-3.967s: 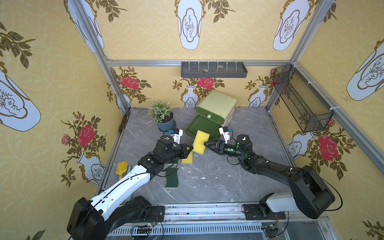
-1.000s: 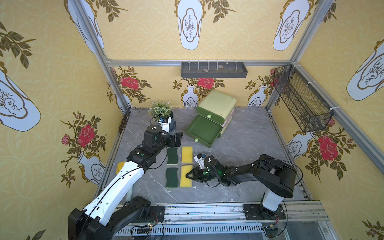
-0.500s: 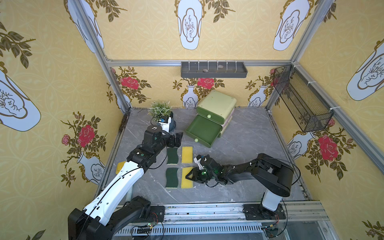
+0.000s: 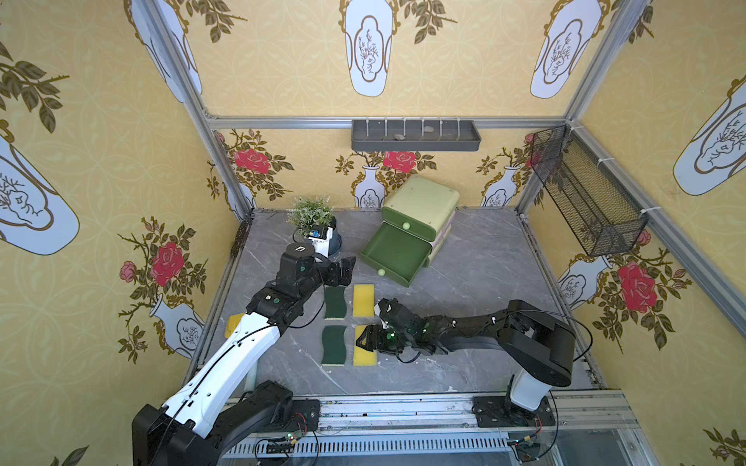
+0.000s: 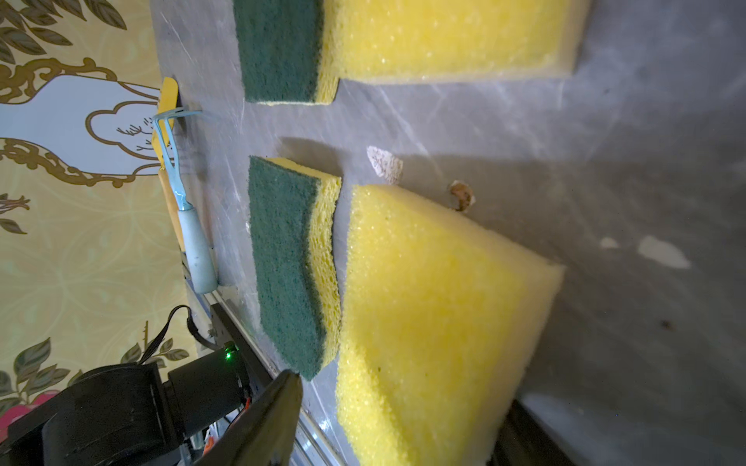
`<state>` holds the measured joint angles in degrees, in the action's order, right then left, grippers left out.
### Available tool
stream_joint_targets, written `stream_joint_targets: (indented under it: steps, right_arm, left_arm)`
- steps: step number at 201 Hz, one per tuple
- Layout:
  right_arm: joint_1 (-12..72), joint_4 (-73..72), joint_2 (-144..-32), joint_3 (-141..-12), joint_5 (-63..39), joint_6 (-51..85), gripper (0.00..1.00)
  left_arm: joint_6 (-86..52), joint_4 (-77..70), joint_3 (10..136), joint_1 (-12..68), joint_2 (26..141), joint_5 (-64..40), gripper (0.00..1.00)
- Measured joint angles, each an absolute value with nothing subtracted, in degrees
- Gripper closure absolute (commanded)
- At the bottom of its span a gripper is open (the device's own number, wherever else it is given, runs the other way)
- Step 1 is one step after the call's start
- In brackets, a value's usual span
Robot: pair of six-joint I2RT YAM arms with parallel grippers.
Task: Take the sponge out of the drawer
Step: Place the sponge at the center of the board.
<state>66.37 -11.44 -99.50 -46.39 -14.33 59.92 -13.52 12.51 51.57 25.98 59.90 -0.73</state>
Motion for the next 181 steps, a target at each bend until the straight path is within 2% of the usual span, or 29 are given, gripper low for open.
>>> stream_joint_targets:
  steps: [68,181]
  right_arm:
    - [66.72,-5.52,-99.33,-48.84,-11.29,58.37,0.25]
    - [67.48,-7.42,-101.01,-49.89,-11.44,57.43,0.24]
  left_arm:
    - [-13.52,12.51,51.57,25.98,59.9,-1.1,0.0]
    - [-13.54,12.51,51.57,25.98,59.94,-1.1,0.0]
